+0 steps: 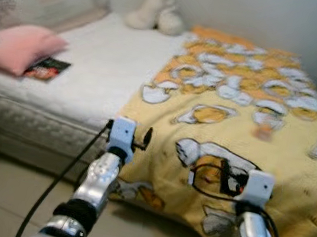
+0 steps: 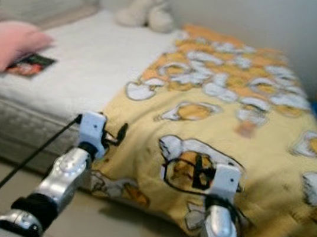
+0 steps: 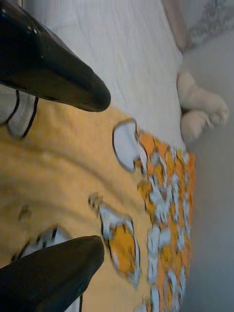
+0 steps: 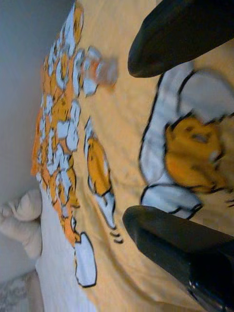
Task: Clean up the room
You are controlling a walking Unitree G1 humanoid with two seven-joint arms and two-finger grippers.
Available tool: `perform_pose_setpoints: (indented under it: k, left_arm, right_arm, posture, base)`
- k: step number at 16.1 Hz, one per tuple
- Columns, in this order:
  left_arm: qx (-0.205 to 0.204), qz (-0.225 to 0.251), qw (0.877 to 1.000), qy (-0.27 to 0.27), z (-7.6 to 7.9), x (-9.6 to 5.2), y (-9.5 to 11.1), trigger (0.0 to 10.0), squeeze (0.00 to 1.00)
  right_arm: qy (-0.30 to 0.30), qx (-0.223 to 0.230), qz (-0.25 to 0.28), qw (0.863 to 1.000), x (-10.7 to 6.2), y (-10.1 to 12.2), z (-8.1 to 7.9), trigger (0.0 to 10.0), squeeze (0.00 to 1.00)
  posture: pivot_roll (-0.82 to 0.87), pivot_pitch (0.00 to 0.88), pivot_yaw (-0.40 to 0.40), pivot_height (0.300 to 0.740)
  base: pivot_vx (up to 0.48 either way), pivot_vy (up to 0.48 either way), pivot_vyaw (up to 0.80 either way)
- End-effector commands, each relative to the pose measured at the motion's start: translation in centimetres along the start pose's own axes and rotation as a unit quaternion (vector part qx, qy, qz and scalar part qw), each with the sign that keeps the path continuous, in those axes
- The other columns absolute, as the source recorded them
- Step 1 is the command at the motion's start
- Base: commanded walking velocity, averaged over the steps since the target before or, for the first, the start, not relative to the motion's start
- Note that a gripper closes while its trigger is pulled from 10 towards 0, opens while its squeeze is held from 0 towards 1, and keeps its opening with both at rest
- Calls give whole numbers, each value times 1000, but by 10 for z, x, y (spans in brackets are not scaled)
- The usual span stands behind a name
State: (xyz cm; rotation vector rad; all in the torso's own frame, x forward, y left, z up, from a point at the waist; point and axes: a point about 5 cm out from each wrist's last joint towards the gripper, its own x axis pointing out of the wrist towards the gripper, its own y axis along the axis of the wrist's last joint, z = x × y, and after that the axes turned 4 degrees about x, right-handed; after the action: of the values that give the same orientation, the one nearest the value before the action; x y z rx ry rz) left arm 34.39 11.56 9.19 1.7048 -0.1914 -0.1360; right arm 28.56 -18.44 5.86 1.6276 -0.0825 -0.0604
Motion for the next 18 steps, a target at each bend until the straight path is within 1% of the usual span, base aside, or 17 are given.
perform_pose_setpoints:
  k: [1, 2, 4, 6, 9, 12, 14, 16, 18]
  left_arm:
    - [0, -6, 1000, 1, -3, -2, -3, 10000, 0]
    - [-1, -8, 1000, -1, -2, -3, -4, 10000, 0]
    - [4, -7, 1000, -13, 2, -3, -4, 10000, 0]
    - [5, -8, 1000, -19, 3, -3, -4, 10000, 0]
    - [2, -12, 1000, -24, 6, -2, -5, 10000, 0]
    - [-2, -16, 999, -28, 10, -1, -5, 10000, 0]
    - [-5, -16, 999, -29, 11, 0, -4, 10000, 0]
    - [-11, -20, 999, -34, 17, 1, -5, 10000, 0]
    - [-20, -21, 998, -47, 27, 4, -2, 10000, 0]
  right_arm:
    - [2, -5, 13, 1000, 5, 6, -4, 10000, 0]
    - [0, -2, 14, 1000, 6, 7, -3, 10000, 0]
    - [12, -16, 4, 1000, 6, 5, -5, 10000, 0]
    - [12, -14, -4, 1000, 5, 2, -4, 10000, 0]
    - [11, -21, -5, 1000, 6, 2, 0, 10000, 0]
    - [12, -34, -18, 999, 5, -1, 2, 10000, 0]
    - [11, -34, -23, 999, 5, -3, 3, 10000, 0]
    - [8, -34, -18, 999, 2, -3, 3, 10000, 0]
    - [7, -37, -9, 999, -1, -2, 4, 10000, 0]
  posture:
    - [83, 0, 0, 740]
    - [81, 0, 1, 740]
    - [75, 0, 4, 740]
    - [69, 0, 7, 740]
    - [62, 0, 5, 740]
    - [53, 0, 1, 740]
    - [49, 0, 2, 740]
    - [34, 0, 6, 740]
    - [27, 0, 8, 740]
  base:
    - [480, 0, 0]
    - [480, 0, 0]
    - [480, 0, 0]
    - [480, 0, -603]
    - [480, 0, -610]
    - [480, 0, -646]
    - [480, 0, -697]
    - [480, 0, -731]
    - [480, 0, 0]
